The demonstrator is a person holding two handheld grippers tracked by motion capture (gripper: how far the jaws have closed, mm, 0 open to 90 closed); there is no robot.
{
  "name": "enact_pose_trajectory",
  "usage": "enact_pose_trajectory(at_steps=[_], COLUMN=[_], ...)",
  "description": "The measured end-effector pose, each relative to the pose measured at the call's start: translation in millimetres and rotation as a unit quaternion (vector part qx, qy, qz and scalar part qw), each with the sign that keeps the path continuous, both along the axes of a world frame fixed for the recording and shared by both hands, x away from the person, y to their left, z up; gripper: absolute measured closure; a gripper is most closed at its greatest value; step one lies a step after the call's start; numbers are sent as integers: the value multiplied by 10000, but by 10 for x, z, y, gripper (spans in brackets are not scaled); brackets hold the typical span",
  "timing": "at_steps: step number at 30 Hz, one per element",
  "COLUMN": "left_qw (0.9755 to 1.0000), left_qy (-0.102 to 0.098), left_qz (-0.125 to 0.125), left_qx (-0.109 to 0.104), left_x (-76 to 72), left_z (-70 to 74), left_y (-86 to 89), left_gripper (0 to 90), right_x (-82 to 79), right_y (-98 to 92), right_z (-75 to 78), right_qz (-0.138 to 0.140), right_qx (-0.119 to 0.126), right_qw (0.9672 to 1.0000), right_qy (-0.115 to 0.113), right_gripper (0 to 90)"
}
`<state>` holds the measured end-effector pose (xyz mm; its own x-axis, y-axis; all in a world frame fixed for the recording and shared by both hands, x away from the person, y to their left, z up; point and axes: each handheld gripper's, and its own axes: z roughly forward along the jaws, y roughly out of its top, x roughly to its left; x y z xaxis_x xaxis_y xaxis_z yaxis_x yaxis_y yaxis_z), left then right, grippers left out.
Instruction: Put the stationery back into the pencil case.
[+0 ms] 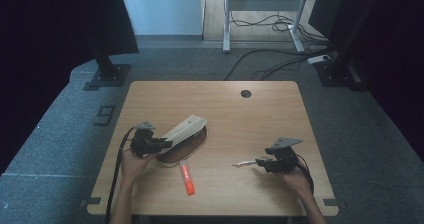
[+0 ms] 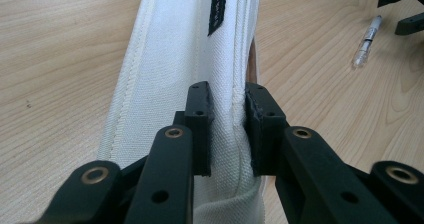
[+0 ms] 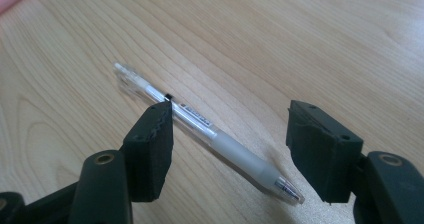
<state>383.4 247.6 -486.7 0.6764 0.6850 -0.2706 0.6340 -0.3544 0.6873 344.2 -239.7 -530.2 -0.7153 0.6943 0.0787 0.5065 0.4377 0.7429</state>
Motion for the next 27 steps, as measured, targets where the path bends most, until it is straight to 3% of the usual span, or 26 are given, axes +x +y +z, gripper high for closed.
enact_pose_trajectory(at_steps=[13, 19, 27], left_qw=[10000, 10000, 10000], left_qy=[10, 18, 23], left_qz=[-13, -17, -23], left_qx=[1, -1, 9], left_x=[-1, -3, -3], left_z=[-1, -1, -2], left_y=[-1, -2, -6], left_gripper=[746, 746, 745], right_x=[115, 107, 87], right_y=[3, 66, 93], right_z=[-131, -150, -131], right_qz=[85, 214, 394], right_qx=[-138, -382, -375], right_qw=[9998, 9990, 9985], right_qy=[100, -69, 8], right_gripper=[408, 516, 708])
